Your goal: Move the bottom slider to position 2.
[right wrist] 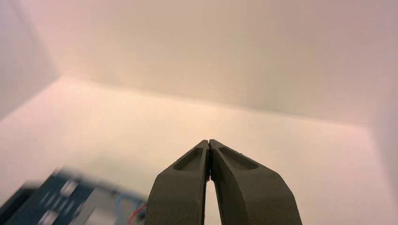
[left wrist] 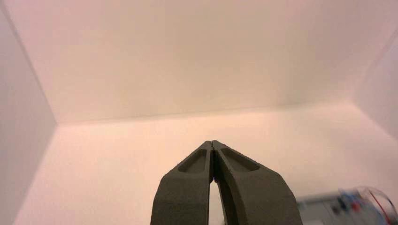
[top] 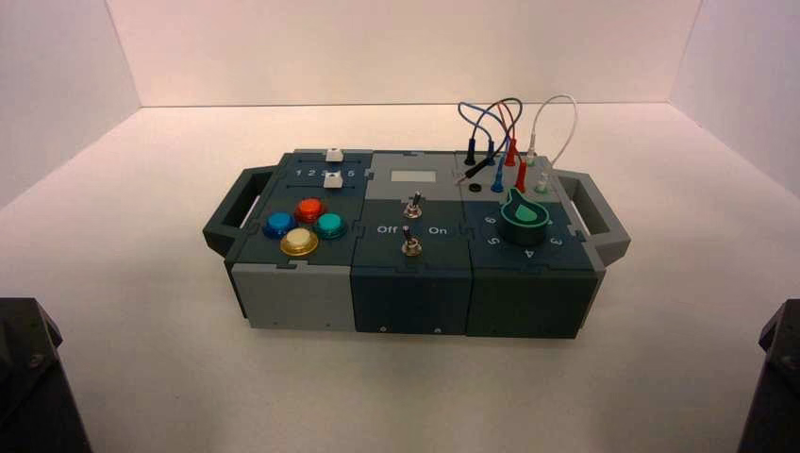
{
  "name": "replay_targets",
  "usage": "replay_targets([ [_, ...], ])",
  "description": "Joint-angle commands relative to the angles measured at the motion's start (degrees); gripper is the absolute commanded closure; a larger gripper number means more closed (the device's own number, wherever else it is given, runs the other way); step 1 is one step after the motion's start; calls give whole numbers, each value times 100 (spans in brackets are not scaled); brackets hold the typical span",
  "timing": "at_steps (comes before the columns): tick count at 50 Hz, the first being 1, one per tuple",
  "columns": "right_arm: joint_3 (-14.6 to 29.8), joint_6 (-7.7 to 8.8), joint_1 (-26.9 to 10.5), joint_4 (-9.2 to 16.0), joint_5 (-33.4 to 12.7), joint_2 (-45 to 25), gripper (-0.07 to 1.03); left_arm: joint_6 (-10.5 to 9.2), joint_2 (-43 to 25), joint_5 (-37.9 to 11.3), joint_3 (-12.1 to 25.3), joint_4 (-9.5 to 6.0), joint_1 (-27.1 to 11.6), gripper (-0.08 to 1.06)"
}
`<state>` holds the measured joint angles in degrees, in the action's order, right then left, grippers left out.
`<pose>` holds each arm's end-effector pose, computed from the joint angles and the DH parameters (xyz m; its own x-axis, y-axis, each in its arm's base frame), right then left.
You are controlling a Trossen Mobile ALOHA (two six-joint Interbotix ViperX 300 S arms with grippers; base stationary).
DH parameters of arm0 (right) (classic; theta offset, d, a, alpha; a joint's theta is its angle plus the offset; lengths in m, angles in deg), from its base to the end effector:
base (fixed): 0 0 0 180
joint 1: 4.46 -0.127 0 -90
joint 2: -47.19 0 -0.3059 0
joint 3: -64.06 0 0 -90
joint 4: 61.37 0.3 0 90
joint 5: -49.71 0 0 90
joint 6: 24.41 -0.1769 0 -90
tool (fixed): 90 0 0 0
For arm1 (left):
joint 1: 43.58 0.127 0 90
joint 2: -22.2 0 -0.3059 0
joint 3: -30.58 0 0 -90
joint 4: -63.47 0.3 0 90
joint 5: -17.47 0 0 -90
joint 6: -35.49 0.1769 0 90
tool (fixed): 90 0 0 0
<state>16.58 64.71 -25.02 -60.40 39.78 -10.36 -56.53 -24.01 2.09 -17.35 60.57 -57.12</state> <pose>0.2676 0.1009 0.2327 0.8478 0.3211 -0.4220 -0.3408 0.9396 0.0303 0.2466 -0.0618 0.2671 0.9132 -0.2337 -0.3338 0.2183 0.9723 -0.0836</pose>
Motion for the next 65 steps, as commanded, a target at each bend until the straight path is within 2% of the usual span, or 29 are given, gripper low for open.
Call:
replay_targets([
  [1, 325, -18, -483, 53, -422, -396, 99, -9, -202, -686, 413, -18, -141, 101],
  [7, 492, -18, -967, 141, -817, -870, 99, -9, -343, -1415, 554, -9, -246, 101],
  [14, 668, -9, -1433, 176, -923, -1354, 99, 35, -466, -2048, 598, -9, -413, 101],
  [18, 888, -18, -1670, 237, -993, -1679, 99, 132, -554, -2312, 545, 0, -571, 101],
  [29, 1521, 0, -2083, 650, -1318, -2549, 99, 132, -747, -2804, 492, 0, -932, 101],
  [35, 1881, -9, -2329, 773, -1459, -3085, 99, 123, -835, -2900, 466, 0, -1046, 101],
  [41, 2206, -9, -2470, 1063, -1608, -3709, 99, 149, -932, -2883, 404, 26, -1055, 101],
  [47, 2391, -18, -2514, 1345, -1652, -4157, 99, 158, -976, -2830, 352, 44, -1055, 101],
  [49, 2470, -9, -2522, 1529, -1652, -4377, 99, 158, -993, -2812, 334, 53, -1063, 101],
  [54, 2610, -9, -2522, 1802, -1652, -4720, 99, 158, -1063, -2769, 290, 53, -1055, 101],
  [65, 3015, 0, -2522, 2241, -1802, -5256, 99, 167, -1318, -2672, 237, 53, -1055, 101],
])
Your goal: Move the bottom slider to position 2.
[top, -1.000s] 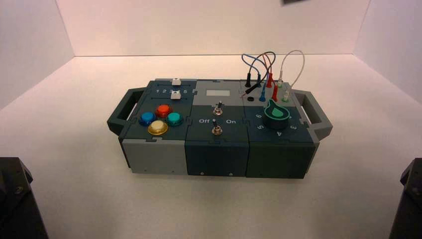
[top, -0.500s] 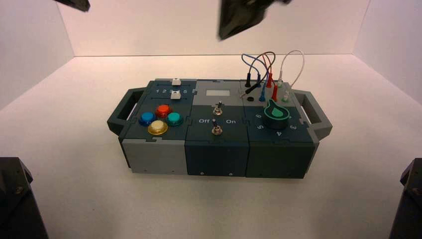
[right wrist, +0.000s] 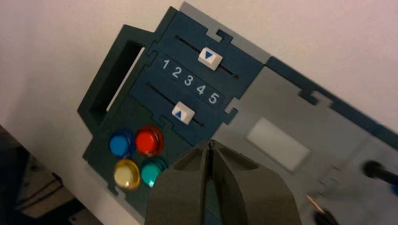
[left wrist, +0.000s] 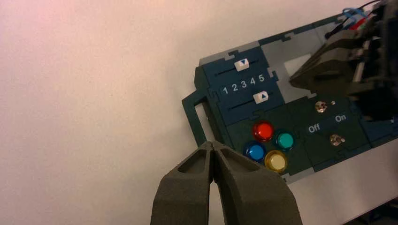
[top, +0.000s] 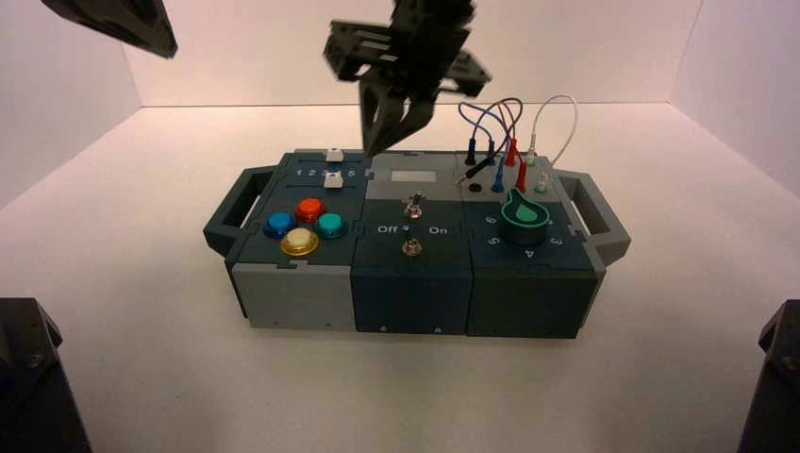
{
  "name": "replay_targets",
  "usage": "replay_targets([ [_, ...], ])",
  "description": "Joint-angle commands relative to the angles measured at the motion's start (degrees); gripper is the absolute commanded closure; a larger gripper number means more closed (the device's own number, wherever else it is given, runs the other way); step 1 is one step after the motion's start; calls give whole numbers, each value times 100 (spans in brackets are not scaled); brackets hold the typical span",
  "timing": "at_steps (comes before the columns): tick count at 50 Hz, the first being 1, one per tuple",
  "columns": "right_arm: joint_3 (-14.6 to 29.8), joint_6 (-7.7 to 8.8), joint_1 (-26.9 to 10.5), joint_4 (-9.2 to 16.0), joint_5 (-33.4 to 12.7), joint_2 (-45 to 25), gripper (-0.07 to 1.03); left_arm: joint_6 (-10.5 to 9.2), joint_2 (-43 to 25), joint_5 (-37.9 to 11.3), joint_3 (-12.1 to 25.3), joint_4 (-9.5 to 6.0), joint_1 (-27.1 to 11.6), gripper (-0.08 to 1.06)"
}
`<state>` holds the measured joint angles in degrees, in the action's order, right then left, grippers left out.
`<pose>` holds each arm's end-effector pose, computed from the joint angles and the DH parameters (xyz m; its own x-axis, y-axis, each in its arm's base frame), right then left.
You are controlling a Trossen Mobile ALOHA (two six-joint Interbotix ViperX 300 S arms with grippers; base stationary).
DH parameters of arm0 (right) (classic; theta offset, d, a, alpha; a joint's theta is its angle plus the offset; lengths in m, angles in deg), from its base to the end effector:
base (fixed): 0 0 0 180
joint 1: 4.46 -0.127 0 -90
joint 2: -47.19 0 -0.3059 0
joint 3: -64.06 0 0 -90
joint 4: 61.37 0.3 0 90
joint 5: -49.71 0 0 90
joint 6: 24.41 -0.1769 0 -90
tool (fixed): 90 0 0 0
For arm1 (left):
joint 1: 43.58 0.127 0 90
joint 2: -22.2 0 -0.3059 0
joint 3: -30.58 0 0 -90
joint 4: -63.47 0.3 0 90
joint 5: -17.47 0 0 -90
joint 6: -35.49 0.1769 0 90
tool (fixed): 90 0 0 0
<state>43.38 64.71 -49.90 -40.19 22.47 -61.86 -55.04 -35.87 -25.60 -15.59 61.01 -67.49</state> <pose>0.2621 0.3079 0.0658 0.1705 0.4089 -0.8965 -0.4893 0.8249 0.2831 0.2032 -0.0958 0.1640 0.4820 -0.2458 -0.8410 0.3880 0.9205 -0.0466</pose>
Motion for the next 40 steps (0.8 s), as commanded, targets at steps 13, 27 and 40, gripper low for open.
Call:
replay_targets([
  [13, 589, 0, -35, 571, -343, -422, 99, 62, -220, 141, 88, 9, -18, 101],
  [27, 580, 0, -35, 668, -422, -598, 99, 70, -220, 141, 97, 9, -18, 101],
  [40, 606, 9, -35, 694, -431, -659, 99, 105, -229, 141, 97, 9, -18, 101],
])
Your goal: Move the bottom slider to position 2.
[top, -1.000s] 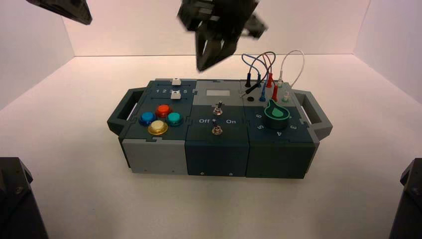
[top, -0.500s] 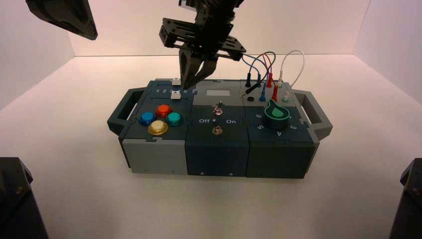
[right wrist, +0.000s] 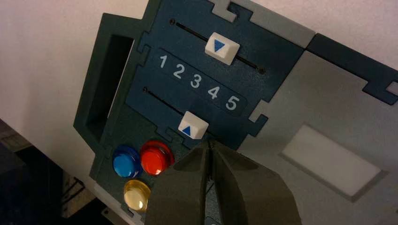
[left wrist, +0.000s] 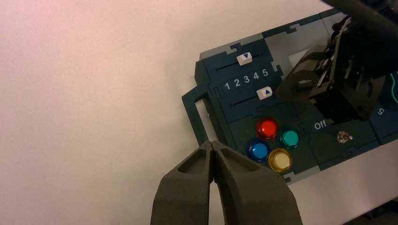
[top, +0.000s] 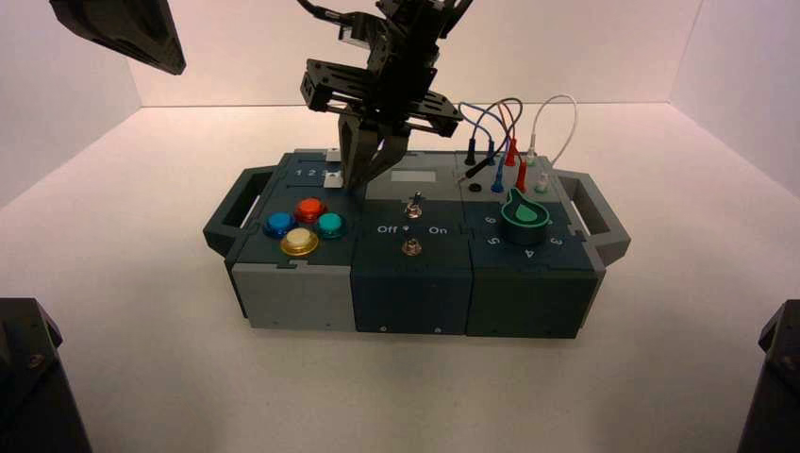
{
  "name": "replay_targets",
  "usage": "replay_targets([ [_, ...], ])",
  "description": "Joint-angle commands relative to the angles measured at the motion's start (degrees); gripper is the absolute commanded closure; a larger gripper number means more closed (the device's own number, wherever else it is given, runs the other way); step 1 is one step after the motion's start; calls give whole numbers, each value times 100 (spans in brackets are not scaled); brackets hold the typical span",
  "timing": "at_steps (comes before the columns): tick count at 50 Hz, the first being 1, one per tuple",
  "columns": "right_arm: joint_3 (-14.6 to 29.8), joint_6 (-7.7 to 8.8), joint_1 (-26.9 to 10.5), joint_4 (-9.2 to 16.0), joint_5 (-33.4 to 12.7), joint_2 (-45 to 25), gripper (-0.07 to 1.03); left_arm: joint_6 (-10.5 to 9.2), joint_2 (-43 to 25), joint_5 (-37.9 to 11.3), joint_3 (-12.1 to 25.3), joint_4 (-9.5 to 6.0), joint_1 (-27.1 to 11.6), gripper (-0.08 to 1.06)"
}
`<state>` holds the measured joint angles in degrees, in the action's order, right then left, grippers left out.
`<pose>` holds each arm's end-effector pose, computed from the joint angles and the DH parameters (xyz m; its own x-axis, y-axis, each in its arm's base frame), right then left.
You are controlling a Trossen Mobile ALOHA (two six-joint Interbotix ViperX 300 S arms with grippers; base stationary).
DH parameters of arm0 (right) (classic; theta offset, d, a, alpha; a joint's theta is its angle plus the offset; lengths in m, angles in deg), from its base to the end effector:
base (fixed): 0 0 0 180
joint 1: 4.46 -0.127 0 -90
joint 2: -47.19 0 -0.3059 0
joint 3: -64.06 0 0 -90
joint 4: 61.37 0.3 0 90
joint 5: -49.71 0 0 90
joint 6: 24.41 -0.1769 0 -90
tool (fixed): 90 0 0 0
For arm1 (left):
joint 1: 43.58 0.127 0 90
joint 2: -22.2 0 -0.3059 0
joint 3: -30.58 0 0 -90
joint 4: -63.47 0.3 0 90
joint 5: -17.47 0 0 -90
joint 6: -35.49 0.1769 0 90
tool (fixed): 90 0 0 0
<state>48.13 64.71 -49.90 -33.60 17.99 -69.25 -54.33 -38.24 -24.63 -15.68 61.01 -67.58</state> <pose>0.2593 0.3251 0.0365 0.0464 0.3963 -0.9170 -0.3961 0.8500 0.3473 0.2063 -0.0974 0.1557 0.4617 -0.2371 -0.8548 0.3976 0.9167 -0.0395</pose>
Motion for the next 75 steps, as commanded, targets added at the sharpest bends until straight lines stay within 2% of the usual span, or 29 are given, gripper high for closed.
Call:
replay_targets([
  [1, 141, 9, -26, 35, 18, 70, 99, 35, 9, 44, 105, 9, -9, 101],
  [75, 659, 26, -132, 105, -202, -413, 99, 132, -26, 53, 88, 9, -9, 101],
])
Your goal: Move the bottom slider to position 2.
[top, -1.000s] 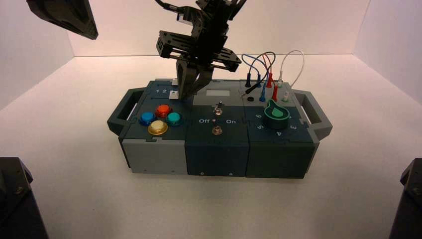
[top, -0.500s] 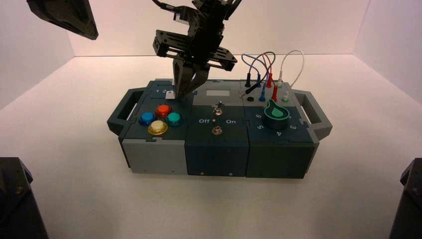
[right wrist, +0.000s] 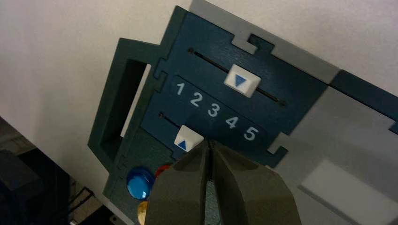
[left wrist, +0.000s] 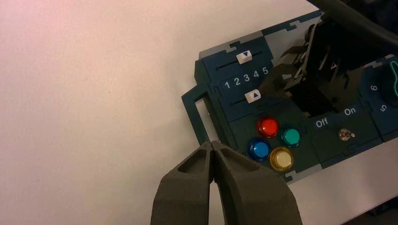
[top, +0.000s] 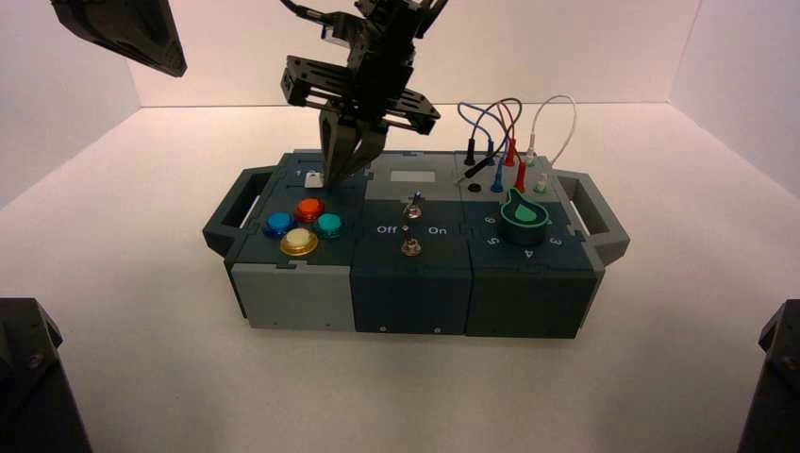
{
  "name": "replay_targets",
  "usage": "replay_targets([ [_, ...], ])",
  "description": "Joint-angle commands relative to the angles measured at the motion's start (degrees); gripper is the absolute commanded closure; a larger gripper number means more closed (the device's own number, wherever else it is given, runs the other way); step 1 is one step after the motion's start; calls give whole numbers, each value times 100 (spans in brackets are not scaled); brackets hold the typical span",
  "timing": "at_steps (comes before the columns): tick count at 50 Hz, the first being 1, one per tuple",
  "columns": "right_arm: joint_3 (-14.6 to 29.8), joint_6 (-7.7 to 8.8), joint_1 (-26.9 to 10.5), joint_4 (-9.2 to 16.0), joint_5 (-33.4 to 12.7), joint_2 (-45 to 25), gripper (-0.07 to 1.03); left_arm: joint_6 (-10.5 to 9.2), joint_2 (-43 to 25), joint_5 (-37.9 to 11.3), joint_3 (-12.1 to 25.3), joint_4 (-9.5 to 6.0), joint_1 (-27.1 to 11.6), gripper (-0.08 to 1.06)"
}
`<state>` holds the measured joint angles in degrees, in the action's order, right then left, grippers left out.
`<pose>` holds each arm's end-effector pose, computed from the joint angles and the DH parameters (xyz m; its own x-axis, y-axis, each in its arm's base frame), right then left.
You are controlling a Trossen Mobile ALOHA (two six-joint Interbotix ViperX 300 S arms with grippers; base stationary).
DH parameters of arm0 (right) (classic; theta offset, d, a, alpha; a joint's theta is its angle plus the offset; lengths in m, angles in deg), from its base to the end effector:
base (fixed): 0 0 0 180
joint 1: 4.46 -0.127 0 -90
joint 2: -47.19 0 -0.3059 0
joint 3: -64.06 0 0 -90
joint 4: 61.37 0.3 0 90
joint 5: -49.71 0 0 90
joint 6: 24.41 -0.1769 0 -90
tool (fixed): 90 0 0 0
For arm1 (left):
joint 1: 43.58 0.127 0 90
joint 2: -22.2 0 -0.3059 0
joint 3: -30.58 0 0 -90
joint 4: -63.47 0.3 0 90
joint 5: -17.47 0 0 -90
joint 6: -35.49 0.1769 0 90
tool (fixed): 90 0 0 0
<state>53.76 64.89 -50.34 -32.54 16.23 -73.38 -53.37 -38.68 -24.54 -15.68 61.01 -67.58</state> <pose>0.2712 0.3472 0.0329 0.0280 0.4110 -0.9112 -0.3981 0.8408 0.3670 0.2067 -0.0976 0.1541 0.4569 -0.2349 -0.8579 0.4106 0.9113 -0.0308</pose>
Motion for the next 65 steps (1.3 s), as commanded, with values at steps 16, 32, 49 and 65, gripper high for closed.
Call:
replay_targets([
  [16, 202, 9, -97, 0, -79, -44, 99, 53, 9, 44, 88, 9, -18, 101],
  [32, 132, 0, -97, 0, -79, -35, 99, 62, 9, 44, 97, 9, -9, 101],
  [49, -88, 0, -44, -255, -141, 308, 99, 62, 70, 44, 62, 26, -9, 101],
  [65, -352, 44, -79, -501, -343, 932, 99, 62, 62, 105, 18, 53, -9, 101],
])
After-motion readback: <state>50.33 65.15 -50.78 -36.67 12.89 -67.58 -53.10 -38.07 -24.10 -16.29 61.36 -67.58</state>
